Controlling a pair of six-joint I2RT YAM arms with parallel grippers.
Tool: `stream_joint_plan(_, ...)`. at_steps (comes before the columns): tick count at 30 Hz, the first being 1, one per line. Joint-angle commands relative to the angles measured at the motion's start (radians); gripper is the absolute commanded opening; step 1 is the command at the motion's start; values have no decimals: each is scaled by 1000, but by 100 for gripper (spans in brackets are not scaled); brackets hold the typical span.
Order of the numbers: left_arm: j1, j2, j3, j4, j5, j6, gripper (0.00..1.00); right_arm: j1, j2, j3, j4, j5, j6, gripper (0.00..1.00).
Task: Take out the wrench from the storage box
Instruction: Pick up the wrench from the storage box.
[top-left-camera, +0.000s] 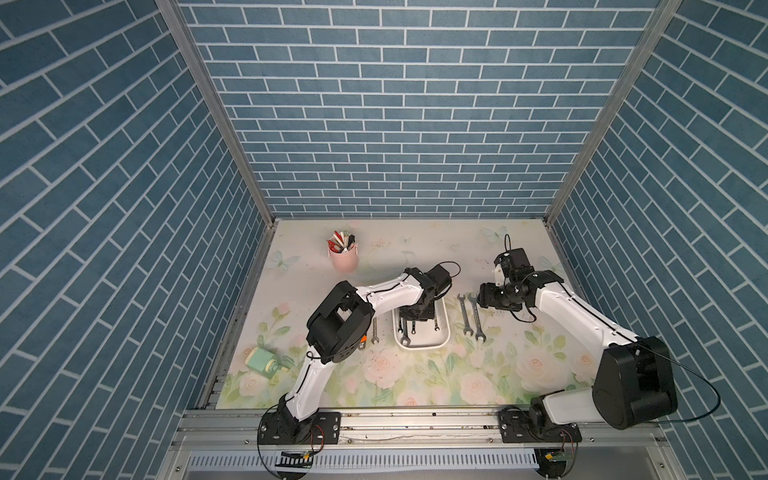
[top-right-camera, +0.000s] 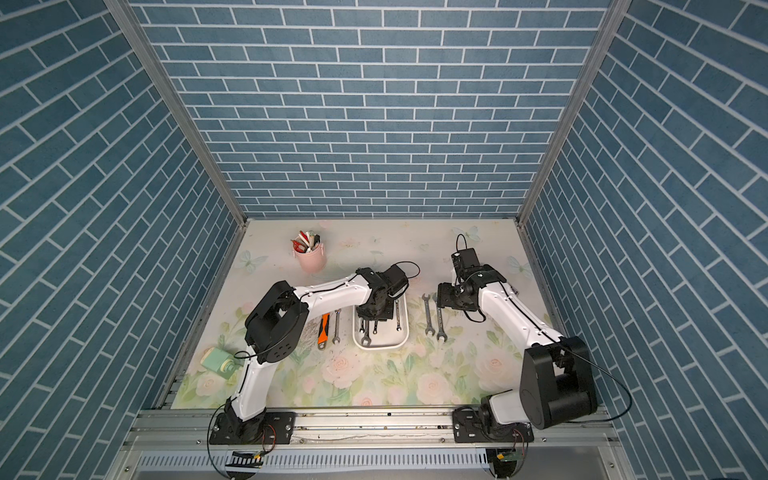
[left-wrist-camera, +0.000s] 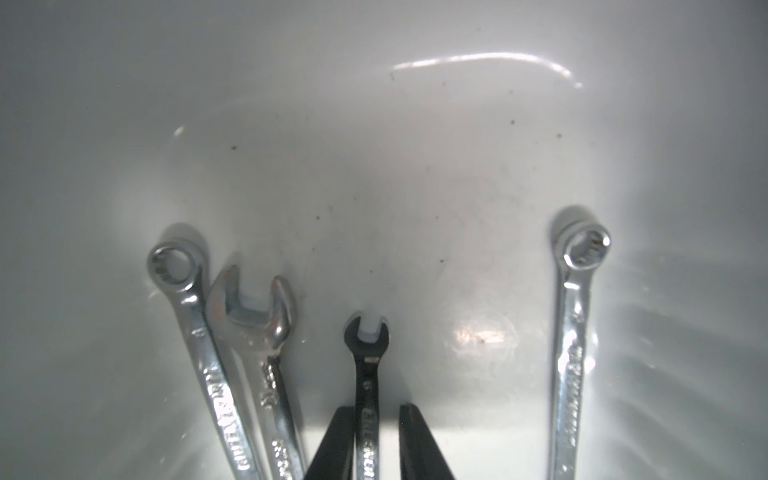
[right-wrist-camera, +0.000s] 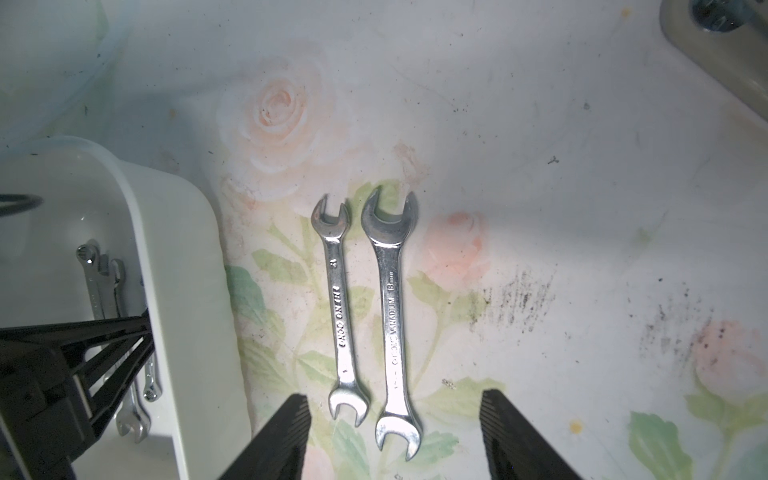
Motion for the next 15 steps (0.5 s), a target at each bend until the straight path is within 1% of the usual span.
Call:
stream_joint_plan(1,18,31,2,-73,31,10,24,-5,-4,9,-16,-9,-3,69)
stream_joint_plan(8,28,54,7,-102,52,58,17,-5,5,13,-13,-14,-3,69)
stream_joint_plan(12,31,73,10,-111,43,78,10,-5,3,14,-14,-15,-3,69)
stream_joint_plan(15,33,76,16,-109,41,82,9,-5,2,12,-16,-15,-3,69)
